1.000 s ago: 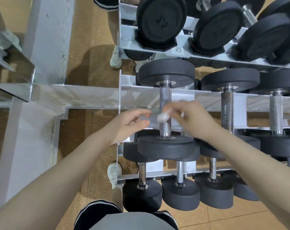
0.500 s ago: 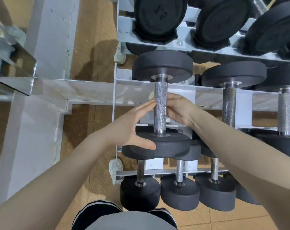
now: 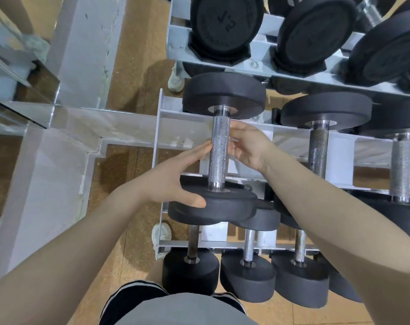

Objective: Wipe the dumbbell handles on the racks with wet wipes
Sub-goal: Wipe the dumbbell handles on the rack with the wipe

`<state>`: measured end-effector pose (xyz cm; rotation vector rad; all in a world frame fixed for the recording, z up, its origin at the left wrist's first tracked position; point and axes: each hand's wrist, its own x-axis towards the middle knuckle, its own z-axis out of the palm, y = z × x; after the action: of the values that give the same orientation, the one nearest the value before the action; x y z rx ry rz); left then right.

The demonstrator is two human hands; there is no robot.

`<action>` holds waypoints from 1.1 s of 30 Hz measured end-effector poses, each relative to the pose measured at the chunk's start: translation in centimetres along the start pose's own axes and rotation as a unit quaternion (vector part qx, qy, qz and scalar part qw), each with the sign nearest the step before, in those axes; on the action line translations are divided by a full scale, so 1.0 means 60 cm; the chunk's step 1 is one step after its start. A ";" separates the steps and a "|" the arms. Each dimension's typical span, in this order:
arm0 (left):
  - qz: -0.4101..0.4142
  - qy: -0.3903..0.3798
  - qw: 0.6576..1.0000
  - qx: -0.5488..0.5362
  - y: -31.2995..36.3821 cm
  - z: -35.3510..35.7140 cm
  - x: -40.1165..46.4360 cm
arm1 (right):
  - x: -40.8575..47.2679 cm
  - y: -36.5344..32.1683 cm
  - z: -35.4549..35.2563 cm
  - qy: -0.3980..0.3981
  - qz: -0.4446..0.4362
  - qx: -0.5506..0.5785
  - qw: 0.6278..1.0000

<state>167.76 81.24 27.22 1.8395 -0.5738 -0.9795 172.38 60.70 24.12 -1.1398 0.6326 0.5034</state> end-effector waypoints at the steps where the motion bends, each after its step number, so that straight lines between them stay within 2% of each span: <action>1: -0.001 0.002 1.000 -0.001 0.000 0.000 0.000 | -0.018 0.007 0.006 -0.016 -0.008 -0.036 0.999; 4: -0.018 -0.006 0.999 -0.033 -0.004 0.006 0.000 | -0.079 0.035 -0.007 -0.072 0.001 -0.233 0.970; 6: -0.035 -0.016 0.997 -0.062 -0.005 0.012 -0.002 | -0.099 0.048 -0.020 -0.061 0.026 -0.273 0.960; 8: -0.051 -0.016 0.996 -0.073 -0.005 0.014 -0.004 | -0.095 0.037 -0.022 0.003 0.019 -0.211 0.977; 11: -0.061 -0.020 0.995 -0.080 -0.004 0.012 -0.006 | -0.076 -0.006 -0.016 0.111 -0.044 -0.099 0.988; 14: -0.066 -0.020 0.994 -0.082 -0.001 0.013 -0.008 | -0.080 -0.027 0.003 0.094 -0.087 -0.056 0.990; 16: -0.068 -0.017 0.994 -0.082 0.001 0.015 -0.008 | -0.093 -0.022 0.009 0.068 -0.090 -0.102 0.988; 18: -0.078 -0.013 0.994 -0.079 0.000 0.016 -0.009 | -0.111 -0.009 0.001 0.035 -0.087 -0.200 0.975; 21: -0.080 -0.013 0.995 -0.066 -0.002 0.015 -0.007 | -0.143 0.020 -0.012 -0.033 -0.053 -0.374 0.925; 22: -0.080 -0.015 0.995 -0.063 -0.001 0.015 -0.006 | -0.149 0.027 -0.013 -0.035 -0.051 -0.396 0.916; 24: -0.080 -0.016 0.994 -0.067 0.000 0.015 -0.005 | -0.150 0.026 -0.008 -0.001 -0.057 -0.352 0.934; 26: -0.081 -0.017 0.994 -0.075 0.000 0.014 -0.005 | -0.134 0.016 0.001 0.075 -0.077 -0.233 0.966; 28: -0.078 -0.021 0.994 -0.072 -0.001 0.013 -0.006 | -0.116 0.007 0.017 0.130 -0.110 -0.157 0.973; 30: -0.071 -0.033 0.995 -0.061 -0.001 0.010 -0.005 | -0.107 0.013 0.030 0.139 -0.141 -0.152 0.968; 33: -0.062 -0.040 0.996 -0.050 0.000 0.006 -0.004 | -0.125 0.031 0.020 0.076 -0.145 -0.223 0.961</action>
<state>167.29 81.24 27.24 1.7701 -0.4542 -1.1496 165.95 62.09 28.37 -1.6826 0.4807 0.3133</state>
